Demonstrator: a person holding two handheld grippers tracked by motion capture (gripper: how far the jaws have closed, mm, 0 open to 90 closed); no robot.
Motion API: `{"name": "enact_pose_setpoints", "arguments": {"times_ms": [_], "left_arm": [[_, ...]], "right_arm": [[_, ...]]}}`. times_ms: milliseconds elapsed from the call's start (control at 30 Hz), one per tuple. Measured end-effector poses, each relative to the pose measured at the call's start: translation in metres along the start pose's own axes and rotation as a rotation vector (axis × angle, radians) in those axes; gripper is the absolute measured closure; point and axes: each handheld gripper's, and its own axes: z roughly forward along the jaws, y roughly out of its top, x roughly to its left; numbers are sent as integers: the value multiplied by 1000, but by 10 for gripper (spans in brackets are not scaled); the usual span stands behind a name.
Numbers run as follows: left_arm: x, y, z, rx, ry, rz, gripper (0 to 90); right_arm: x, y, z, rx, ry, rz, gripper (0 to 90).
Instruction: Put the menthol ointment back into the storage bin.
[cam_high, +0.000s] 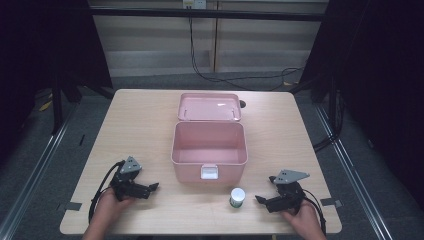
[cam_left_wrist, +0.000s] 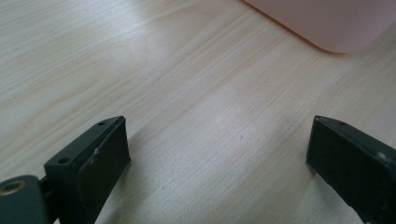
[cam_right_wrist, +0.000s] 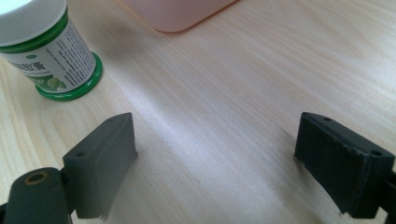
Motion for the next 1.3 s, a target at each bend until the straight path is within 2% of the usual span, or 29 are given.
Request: {"name": "enact_pose_setpoints", "arguments": {"times_ms": [67,200,300,433,500,533,600,633,667,700,767,800,1033,1133,1233,1300], "left_arm": [[0,0,0,0,0,0,54],[0,0,0,0,0,0,54],[0,0,0,-1,0,0,54],[0,0,0,0,0,0,54],[0,0,0,-1,0,1,54],[0,0,0,-1,0,1,54],[0,0,0,-1,0,1,54],[0,0,0,-1,0,0,54],[0,0,0,-1,0,0,54],[0,0,0,-1,0,0,54],[0,0,0,-1,0,0,54],[0,0,0,-1,0,0,54],[0,0,0,-1,1,1,54],[0,0,0,-1,0,1,54],[0,0,0,-1,1,0,54],[0,0,0,-1,0,0,54]], "right_arm": [[1,0,-1,11,-4,7,121],[3,5,-5,78,0,11,137],[6,11,-8,148,30,-21,177],[9,18,-15,185,69,-28,197],[12,22,-20,204,93,-16,209],[14,25,-23,225,110,-31,210],[18,30,-26,253,114,-69,210],[20,33,-27,278,121,-71,210],[20,33,-27,278,121,-71,210],[24,38,-29,300,139,-87,214],[26,41,-30,310,140,-98,217],[30,46,-31,324,135,-125,222],[40,59,-28,332,156,-149,239],[43,64,-24,348,166,-164,241],[48,70,-19,372,175,-199,242],[49,71,-18,379,180,-202,243]]}}
